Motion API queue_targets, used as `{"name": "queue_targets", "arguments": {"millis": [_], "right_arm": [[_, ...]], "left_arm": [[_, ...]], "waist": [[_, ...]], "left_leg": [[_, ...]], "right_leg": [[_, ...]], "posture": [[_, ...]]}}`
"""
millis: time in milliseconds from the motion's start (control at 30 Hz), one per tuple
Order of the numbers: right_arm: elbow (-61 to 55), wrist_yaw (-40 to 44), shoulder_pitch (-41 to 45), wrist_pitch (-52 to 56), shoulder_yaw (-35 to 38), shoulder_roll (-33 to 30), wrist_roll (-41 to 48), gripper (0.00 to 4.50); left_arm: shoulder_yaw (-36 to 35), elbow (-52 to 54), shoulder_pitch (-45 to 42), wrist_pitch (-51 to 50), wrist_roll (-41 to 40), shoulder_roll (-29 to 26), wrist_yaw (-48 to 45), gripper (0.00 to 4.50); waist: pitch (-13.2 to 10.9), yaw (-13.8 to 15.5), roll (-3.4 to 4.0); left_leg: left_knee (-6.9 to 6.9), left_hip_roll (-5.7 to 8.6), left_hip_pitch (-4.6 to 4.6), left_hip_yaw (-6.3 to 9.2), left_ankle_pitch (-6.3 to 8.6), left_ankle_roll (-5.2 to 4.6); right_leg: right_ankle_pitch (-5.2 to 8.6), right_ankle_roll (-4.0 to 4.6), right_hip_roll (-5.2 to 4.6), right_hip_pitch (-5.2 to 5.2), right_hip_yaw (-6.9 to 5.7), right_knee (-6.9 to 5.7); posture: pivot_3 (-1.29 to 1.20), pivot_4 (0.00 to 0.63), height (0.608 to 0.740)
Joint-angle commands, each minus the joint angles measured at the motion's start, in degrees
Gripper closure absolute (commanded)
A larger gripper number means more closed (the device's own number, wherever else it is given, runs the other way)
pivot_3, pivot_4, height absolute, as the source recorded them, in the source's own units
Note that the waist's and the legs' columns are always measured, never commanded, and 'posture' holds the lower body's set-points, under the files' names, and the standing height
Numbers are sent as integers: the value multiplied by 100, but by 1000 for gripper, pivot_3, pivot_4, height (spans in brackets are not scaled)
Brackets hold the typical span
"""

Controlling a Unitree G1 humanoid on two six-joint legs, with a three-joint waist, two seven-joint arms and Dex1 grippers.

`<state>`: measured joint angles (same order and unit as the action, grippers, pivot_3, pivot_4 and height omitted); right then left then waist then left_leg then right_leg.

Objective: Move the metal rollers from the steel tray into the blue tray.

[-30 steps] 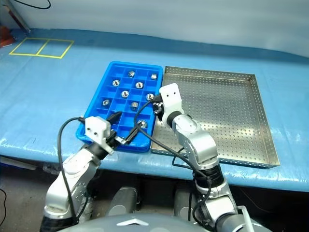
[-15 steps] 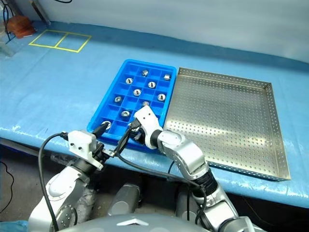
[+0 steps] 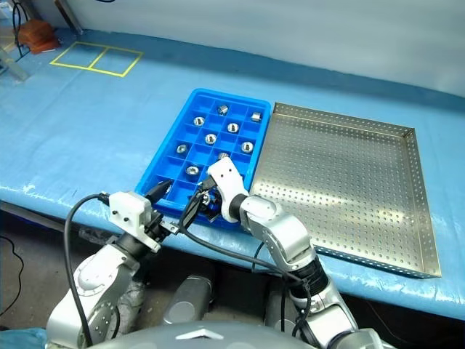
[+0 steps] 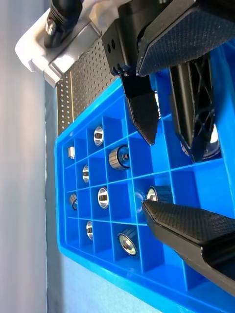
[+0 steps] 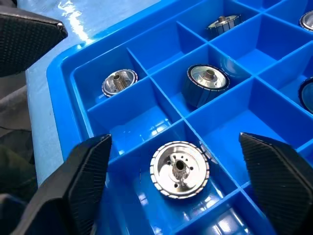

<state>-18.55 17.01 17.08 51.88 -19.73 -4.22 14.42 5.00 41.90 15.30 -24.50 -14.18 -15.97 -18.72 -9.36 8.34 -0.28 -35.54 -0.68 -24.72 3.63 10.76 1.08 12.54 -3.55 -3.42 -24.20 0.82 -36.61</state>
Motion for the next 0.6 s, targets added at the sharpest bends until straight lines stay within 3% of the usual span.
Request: {"name": "queue_targets", "arguments": {"millis": [33,167,367,600], "right_arm": [[-500,-229,-101,-304,605,-66,-20,160],[-976,-487,-319,-819,1115,-145,-129,160],[-1792,-461,-1145,-1009,1662,-804,-206,160],[-2134,-673,-2362,-1635,1668,-1196,-755,160]], "left_arm": [[110,-213,-337,117,90,-51,-60,0],[223,-579,-781,131,207,-19,-52,0],[306,-1404,-1665,-93,399,113,62,0],[263,-1892,-2222,22,329,59,-275,0]], "waist": [[0,-23,0],[-1,-118,-1],[-1,-449,0],[-1,-886,-1]], "left_leg": [[-3,0,0,-2,0,0],[-6,1,-6,-4,0,0],[-3,1,-1,-2,0,0],[-8,0,10,-3,1,-2]], "right_leg": [[0,0,-1,1,1,0],[-2,-3,-1,-1,2,0],[-1,-2,1,36,2,2],[1,-5,1,43,6,-5]], "posture": [[247,150,740],[164,150,740],[49,150,740],[-35,150,740]]}}
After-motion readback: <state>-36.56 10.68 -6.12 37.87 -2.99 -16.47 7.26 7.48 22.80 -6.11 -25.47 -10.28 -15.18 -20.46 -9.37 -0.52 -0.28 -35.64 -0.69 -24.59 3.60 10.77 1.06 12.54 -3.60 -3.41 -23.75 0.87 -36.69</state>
